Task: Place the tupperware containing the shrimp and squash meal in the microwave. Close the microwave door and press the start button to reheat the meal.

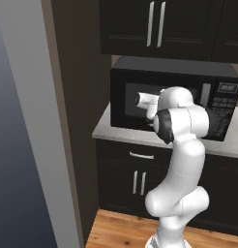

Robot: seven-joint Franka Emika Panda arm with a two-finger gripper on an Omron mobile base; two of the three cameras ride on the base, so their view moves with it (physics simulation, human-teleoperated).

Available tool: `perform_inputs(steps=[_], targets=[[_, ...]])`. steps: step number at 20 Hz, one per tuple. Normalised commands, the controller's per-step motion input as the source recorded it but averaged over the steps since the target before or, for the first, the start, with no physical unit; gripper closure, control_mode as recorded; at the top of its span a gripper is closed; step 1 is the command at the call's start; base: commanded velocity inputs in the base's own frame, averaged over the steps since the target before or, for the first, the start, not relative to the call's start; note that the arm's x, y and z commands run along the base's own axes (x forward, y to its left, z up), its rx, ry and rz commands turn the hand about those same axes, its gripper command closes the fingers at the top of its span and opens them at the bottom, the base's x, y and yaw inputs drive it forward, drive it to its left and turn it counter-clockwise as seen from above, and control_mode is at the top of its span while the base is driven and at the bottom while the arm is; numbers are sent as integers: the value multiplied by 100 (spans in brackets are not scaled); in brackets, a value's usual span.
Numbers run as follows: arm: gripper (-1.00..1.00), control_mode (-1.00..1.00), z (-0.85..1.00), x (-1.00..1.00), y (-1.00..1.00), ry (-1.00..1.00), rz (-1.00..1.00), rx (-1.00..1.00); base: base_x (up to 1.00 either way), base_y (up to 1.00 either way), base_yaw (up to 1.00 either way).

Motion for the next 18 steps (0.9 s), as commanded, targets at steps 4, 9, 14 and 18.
perform_inputs(steps=[4, 9, 14, 18], targets=[[-100, -100, 0, 14, -16, -7, 9, -1, 0, 0, 0], [-100, -100, 29, -89, 0, -27, 16, -1, 0, 0, 0], [-100, -100, 33, -100, 0, -29, 19, 0, 0, 0, 0], [-100, -100, 62, -93, -1, -30, 14, 9, 0, 0, 0]])
